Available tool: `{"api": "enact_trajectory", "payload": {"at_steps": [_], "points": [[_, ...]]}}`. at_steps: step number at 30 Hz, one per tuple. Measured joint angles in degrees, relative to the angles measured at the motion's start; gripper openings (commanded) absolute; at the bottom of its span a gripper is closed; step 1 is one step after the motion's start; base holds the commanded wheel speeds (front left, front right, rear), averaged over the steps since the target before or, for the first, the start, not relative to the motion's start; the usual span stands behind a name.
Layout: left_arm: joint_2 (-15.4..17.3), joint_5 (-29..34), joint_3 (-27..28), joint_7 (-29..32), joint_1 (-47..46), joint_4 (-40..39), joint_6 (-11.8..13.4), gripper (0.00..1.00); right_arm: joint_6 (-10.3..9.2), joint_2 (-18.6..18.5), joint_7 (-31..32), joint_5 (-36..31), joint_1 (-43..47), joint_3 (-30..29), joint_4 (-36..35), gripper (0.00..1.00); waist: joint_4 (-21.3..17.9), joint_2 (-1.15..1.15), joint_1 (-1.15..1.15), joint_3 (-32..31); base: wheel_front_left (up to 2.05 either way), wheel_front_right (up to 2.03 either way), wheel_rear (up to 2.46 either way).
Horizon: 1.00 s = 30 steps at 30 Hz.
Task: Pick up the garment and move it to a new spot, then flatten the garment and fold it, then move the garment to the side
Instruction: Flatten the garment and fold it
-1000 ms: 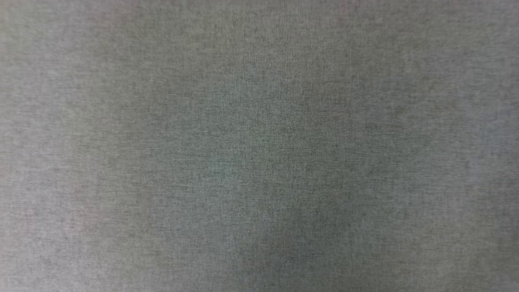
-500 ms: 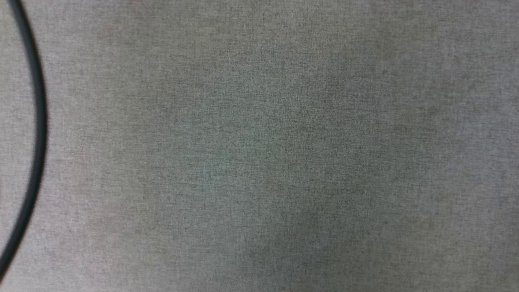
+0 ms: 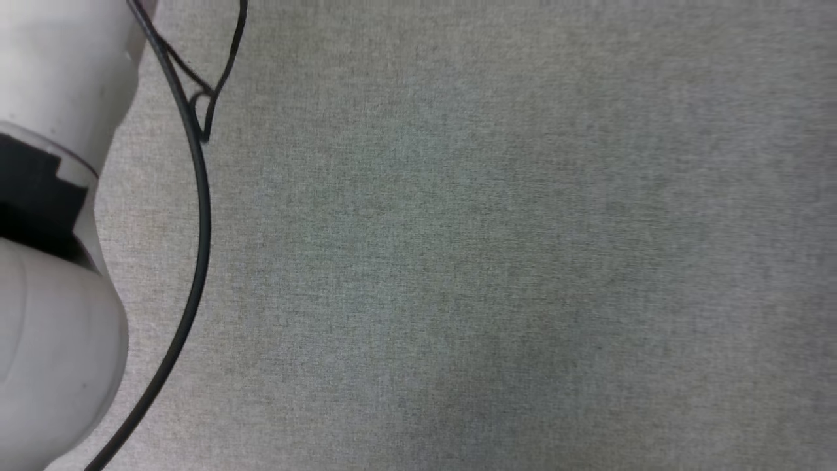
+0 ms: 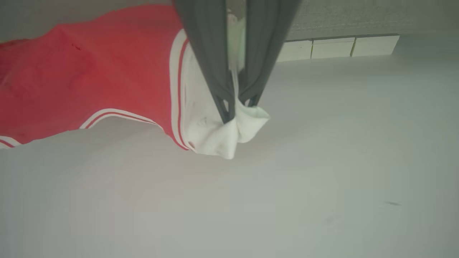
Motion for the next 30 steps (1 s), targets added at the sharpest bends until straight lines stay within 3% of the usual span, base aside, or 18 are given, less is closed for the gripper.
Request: {"api": "enact_trajectory", "payload": {"at_steps": [6, 13, 22, 30], "points": [[0.7, -0.3, 2.4, 0.0, 5.0, -1.6, -0.8, 0.0, 0.0, 0.0, -0.7, 6.9, 6.9, 5.5, -0.4, 0.0, -1.2, 0.0, 0.0, -2.3, 0.0, 0.0, 0.0], [2.8, 3.0, 7.2, -0.1, 10.9, -6.9, -1.3, 0.0, 0.0, -0.3, -1.8, 17.1, 17.4, 14.1, -6.6, 0.0, -2.0, 0.0, 0.0, -3.7, 0.0, 0.0, 0.0], [5.7, 9.8, 15.7, -0.1, 22.7, -13.4, -1.4, 0.0, 0.0, -5.6, -2.6, 30.2, 29.8, 23.3, -17.3, 0.0, -2.8, 0.0, -0.01, -6.7, 0.0, 0.0, 0.0], [5.1, 13.8, 22.9, -0.1, 32.2, -16.7, -0.9, 0.0, 0.0, -9.6, -4.9, 37.0, 36.7, 27.7, -22.3, 0.0, -2.3, 0.0, 0.0, -9.2, 0.0, 0.0, 0.0]]}}
